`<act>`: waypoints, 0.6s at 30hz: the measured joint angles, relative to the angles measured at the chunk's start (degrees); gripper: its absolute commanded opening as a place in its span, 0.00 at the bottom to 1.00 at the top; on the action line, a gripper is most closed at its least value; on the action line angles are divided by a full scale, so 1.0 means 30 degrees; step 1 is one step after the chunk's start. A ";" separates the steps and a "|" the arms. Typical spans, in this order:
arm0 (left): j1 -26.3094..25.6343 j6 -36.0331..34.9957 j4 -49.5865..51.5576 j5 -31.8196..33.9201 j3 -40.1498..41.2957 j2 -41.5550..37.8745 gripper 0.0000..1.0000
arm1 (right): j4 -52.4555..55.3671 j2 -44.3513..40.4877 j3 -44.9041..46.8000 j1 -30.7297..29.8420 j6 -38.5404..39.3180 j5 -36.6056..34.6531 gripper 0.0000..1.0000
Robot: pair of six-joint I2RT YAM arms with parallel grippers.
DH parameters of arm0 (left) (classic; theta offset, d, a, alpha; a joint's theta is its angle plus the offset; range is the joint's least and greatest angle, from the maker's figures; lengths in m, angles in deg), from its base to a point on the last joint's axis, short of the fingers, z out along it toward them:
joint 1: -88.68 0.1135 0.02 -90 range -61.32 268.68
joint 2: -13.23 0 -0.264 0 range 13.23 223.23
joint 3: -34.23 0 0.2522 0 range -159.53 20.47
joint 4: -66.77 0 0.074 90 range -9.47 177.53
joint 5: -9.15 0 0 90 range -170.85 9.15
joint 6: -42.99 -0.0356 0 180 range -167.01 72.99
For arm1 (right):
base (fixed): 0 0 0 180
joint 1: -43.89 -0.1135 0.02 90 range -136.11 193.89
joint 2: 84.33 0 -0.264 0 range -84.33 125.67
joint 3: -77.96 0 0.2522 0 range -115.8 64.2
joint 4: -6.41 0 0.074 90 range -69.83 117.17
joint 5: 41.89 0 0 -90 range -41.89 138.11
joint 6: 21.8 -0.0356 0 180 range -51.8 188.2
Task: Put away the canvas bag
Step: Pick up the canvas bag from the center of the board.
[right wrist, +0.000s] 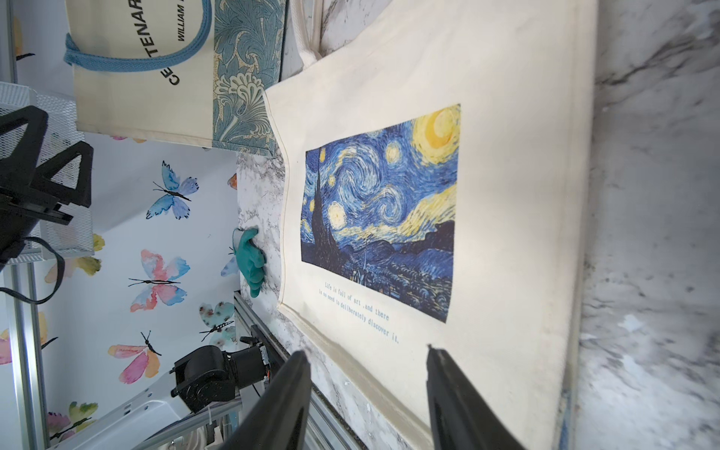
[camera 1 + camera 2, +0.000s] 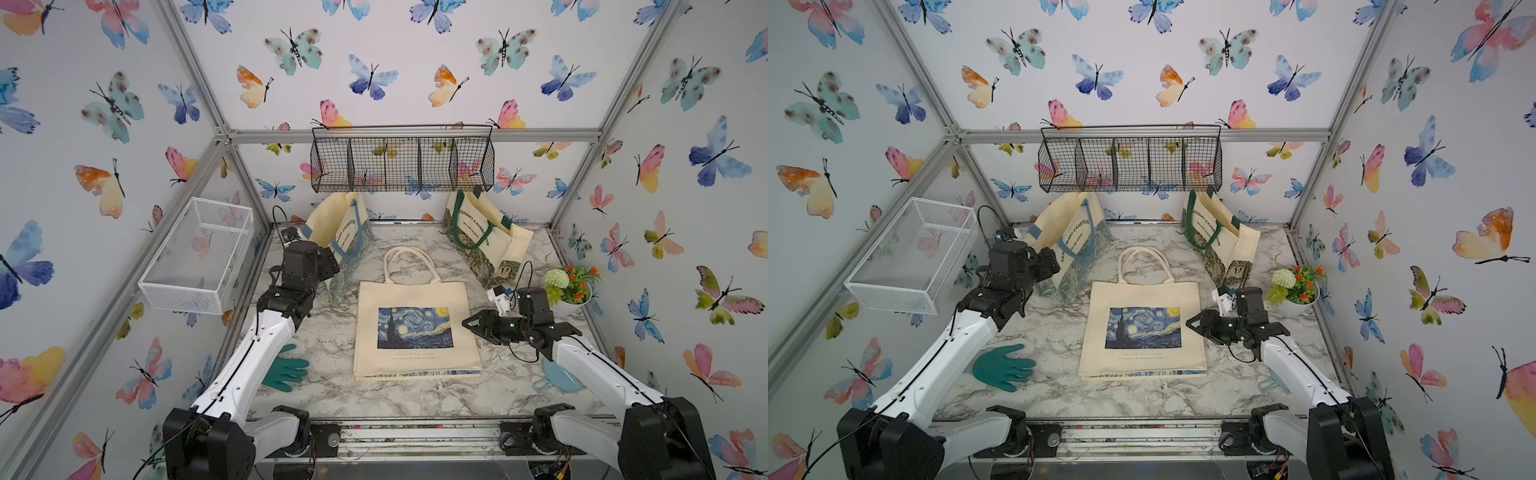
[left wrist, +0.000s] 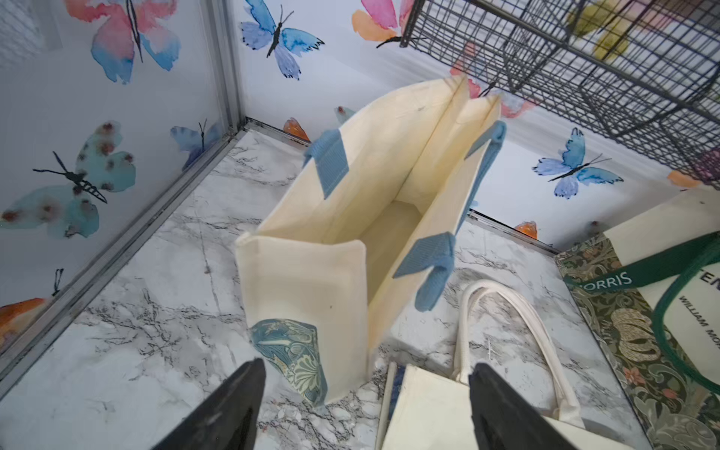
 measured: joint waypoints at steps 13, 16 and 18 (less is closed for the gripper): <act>0.2907 -0.2361 -0.1341 -0.7490 0.0656 -0.0495 0.92 | -0.0138 0.0211 0.0211 0.0000 -0.0146 0.0350 0.52; 0.2965 -0.2863 -0.1858 -0.8378 0.0750 -0.1209 0.92 | -0.0219 0.0277 0.0262 0.0000 -0.0160 0.0401 0.52; 0.3111 -0.3053 -0.2164 -0.8976 0.0743 -0.1384 0.91 | -0.0350 0.0335 0.0372 0.0000 -0.0204 0.0437 0.52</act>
